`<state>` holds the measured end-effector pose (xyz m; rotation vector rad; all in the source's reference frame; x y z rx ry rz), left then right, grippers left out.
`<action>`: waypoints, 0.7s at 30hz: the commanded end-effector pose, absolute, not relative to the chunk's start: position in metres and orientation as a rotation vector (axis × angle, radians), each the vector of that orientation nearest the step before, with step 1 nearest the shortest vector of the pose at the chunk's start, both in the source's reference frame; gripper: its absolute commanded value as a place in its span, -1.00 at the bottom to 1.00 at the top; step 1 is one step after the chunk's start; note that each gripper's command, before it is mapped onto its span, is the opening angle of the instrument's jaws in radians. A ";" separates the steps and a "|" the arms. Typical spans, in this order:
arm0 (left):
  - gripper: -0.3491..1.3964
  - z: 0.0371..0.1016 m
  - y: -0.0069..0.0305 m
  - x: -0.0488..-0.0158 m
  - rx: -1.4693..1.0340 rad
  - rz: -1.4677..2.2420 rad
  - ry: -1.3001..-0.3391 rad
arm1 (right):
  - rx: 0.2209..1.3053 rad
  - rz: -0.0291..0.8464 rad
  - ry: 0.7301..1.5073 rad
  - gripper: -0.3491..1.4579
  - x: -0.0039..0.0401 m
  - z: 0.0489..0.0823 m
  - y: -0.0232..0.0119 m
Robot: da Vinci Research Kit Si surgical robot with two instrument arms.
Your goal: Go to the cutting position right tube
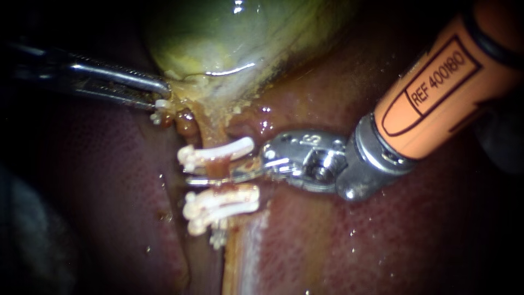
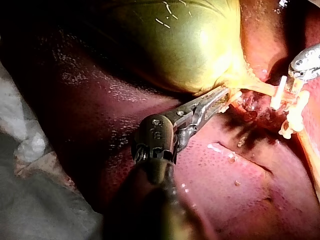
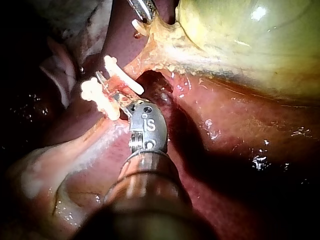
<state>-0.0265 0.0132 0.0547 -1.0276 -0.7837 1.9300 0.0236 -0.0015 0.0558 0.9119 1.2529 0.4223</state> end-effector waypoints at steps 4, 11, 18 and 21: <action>-1.00 0.0547 0.0132 -0.0265 -1.028 1.930 -0.783 | 0.913 0.422 1.253 -0.36 0.0236 0.0558 -0.0015; -1.00 0.0547 0.0132 -0.0265 -1.028 1.930 -0.783 | 0.919 0.428 1.249 0.14 0.0237 0.0561 -0.0019; -1.00 0.0546 0.0131 -0.0265 -1.028 1.930 -0.783 | 0.914 0.423 1.252 0.55 0.0237 0.0573 -0.0023; -1.00 0.0546 0.0131 -0.0265 -1.028 1.930 -0.783 | 0.910 0.414 1.240 0.63 0.0236 0.0583 -0.0027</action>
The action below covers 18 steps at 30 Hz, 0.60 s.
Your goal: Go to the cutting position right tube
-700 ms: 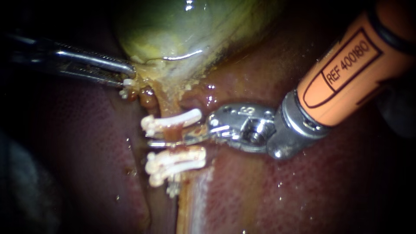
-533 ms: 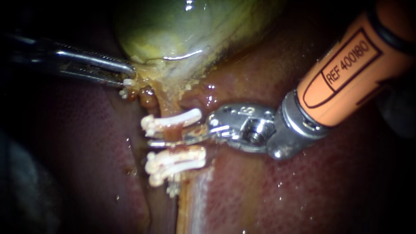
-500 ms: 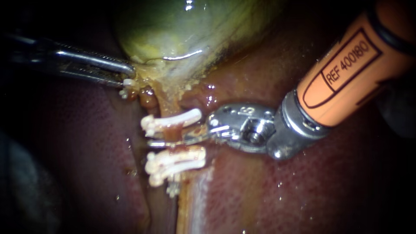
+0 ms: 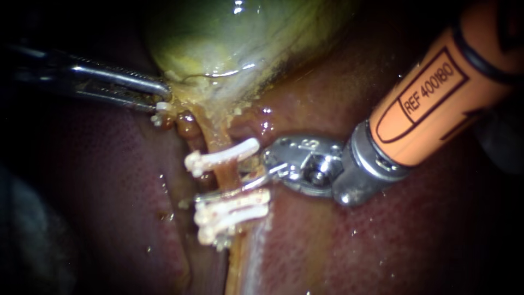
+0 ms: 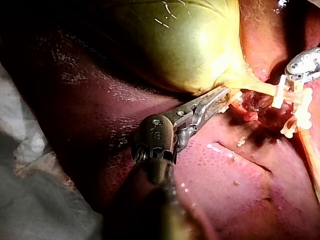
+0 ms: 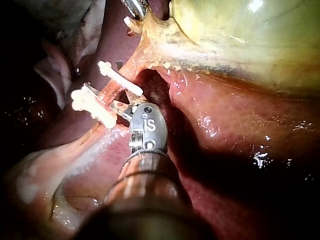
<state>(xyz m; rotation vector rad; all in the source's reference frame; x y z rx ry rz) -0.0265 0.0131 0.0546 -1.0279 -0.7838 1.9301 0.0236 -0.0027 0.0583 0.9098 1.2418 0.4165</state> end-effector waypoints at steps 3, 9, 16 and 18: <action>-1.00 0.0546 0.0131 -0.0265 -1.028 1.930 -0.783 | 0.892 0.412 1.214 0.68 0.0234 0.0594 -0.0029; -1.00 0.0546 0.0131 -0.0265 -1.028 1.930 -0.783 | 0.854 0.410 1.162 0.72 0.0221 0.0616 -0.0029; -1.00 0.0546 0.0131 -0.0264 -1.028 1.930 -0.783 | 0.814 0.408 1.108 0.74 0.0193 0.0634 -0.0025; -1.00 0.0546 0.0131 -0.0264 -1.028 1.930 -0.783 | 0.805 0.416 1.108 0.74 0.0184 0.0635 -0.0021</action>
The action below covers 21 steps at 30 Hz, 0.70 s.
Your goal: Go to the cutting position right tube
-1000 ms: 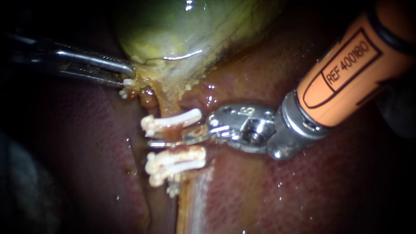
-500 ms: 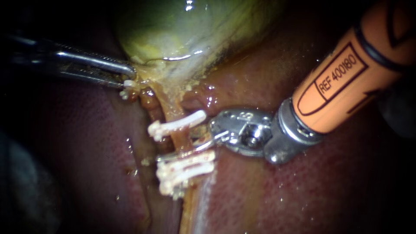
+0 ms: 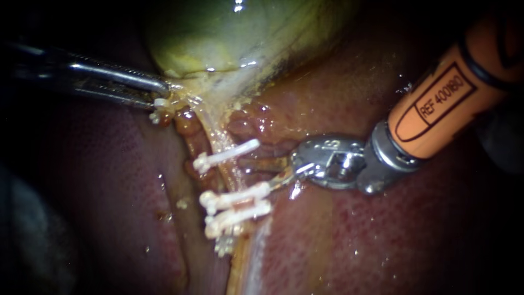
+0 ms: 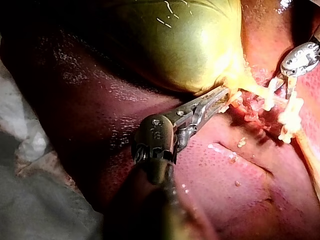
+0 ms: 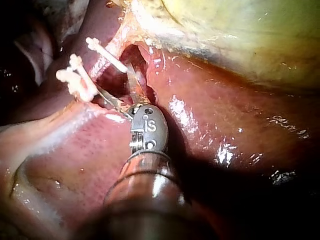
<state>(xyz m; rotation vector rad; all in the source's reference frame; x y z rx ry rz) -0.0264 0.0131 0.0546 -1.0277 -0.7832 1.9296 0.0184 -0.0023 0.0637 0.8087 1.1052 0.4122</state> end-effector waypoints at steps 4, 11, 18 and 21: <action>-1.00 0.0546 0.0131 -0.0264 -1.028 1.930 -0.783 | 0.805 0.419 1.104 0.74 0.0171 0.0631 -0.0016; -1.00 0.0546 0.0131 -0.0264 -1.028 1.930 -0.783 | 0.834 0.439 1.094 0.77 0.0159 0.0619 -0.0015; -1.00 0.0546 0.0131 -0.0264 -1.028 1.930 -0.783 | 0.907 0.488 1.059 0.81 0.0164 0.0614 -0.0021; -1.00 0.0546 0.0131 -0.0264 -1.028 1.930 -0.783 | 0.952 0.522 1.039 0.79 0.0166 0.0614 -0.0024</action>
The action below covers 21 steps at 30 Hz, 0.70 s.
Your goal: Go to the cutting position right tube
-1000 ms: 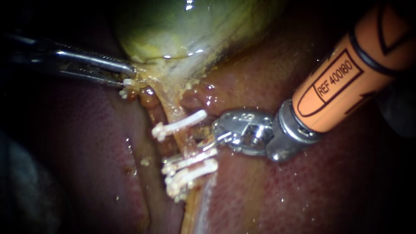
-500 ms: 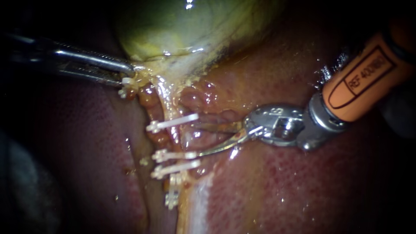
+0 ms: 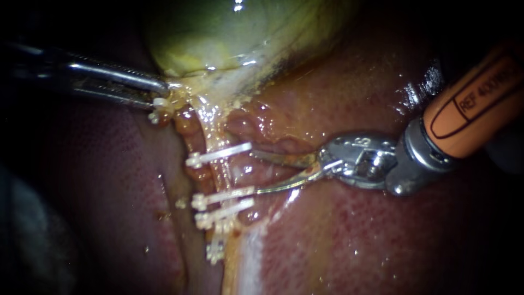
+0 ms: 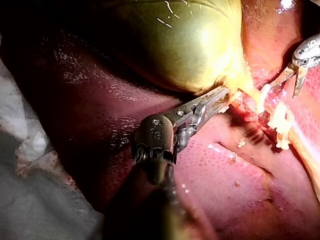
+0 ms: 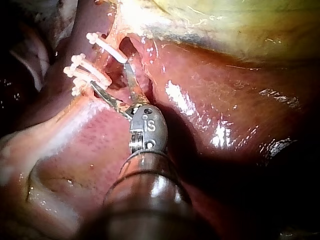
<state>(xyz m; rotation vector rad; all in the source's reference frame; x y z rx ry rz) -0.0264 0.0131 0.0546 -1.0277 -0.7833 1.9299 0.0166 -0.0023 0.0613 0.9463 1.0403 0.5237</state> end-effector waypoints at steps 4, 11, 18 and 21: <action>-1.00 0.0546 0.0131 -0.0264 -1.028 1.930 -0.783 | 0.978 0.536 1.026 0.79 0.0175 0.0616 -0.0028; -1.00 0.0546 0.0131 -0.0264 -1.028 1.930 -0.783 | 1.003 0.535 1.014 0.79 0.0193 0.0625 -0.0039; -1.00 0.0546 0.0131 -0.0265 -1.028 1.930 -0.783 | 1.022 0.517 1.016 0.79 0.0211 0.0632 -0.0048; -1.00 0.0546 0.0131 -0.0265 -1.028 1.930 -0.783 | 1.039 0.506 1.042 0.79 0.0217 0.0632 -0.0048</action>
